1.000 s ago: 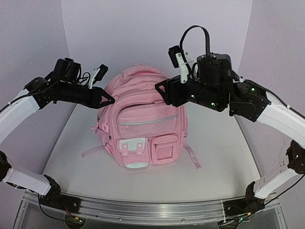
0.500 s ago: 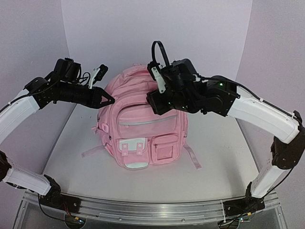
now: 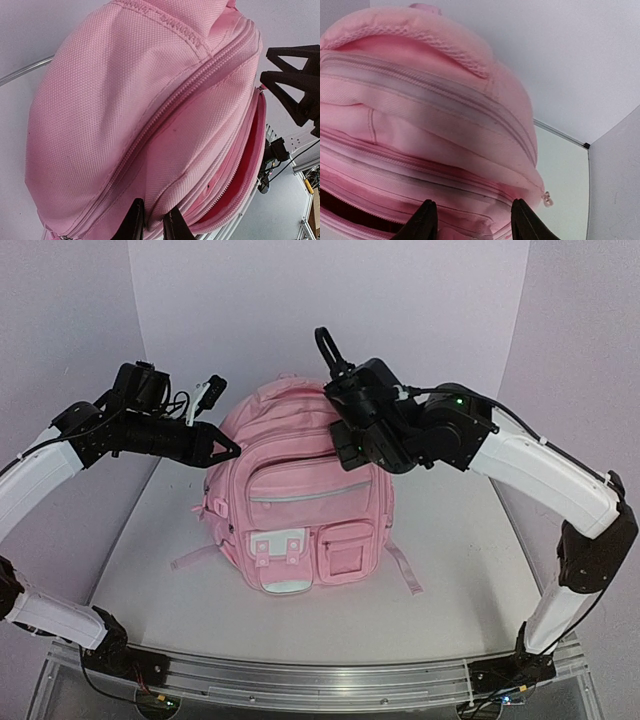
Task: Pack the student bag
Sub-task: Zip the student bag at the center of the board.
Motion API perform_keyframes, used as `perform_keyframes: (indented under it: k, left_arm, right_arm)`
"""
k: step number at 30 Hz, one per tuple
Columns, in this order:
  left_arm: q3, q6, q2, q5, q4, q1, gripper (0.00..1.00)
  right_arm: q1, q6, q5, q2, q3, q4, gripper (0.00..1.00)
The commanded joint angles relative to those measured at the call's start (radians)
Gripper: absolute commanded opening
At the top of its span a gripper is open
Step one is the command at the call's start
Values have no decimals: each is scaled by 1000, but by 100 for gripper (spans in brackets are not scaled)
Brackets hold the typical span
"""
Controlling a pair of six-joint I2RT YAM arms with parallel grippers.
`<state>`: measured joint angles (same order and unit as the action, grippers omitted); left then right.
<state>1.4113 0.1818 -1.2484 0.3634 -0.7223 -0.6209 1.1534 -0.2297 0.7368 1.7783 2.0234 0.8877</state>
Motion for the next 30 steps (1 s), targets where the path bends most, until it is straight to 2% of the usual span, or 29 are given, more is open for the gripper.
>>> perform_keyframes:
  k: [1,4,9,13,23,26,30]
  left_arm:
    - [-1,-7,0,-3,16,-5,14]
    - [1,-6,-5,0,17,-5,14]
    - [0,-5,-5,-1,17,-5,14]
    - [-3,0,-5,3,23,-6,14]
    - [-8,6,-11,6,34,-5,14]
    - [-9,7,-11,10,36,-5,14]
    - [-11,7,-11,11,36,-5,14]
  right_arm:
    - [-11,-76,183,-81,28,61,50]
    - [-40,-107,150,-125,1,63,51]
    - [-88,-134,-114,-252,-128,-43,52]
    - [-124,-195,-257,-338,-241,-139,52]
    - [-186,-525,-545,-587,-726,-674,48]
    - [-190,-636,-571,-613,-824,-833,48]
    - [-204,-747,-554,-630,-897,-921,48]
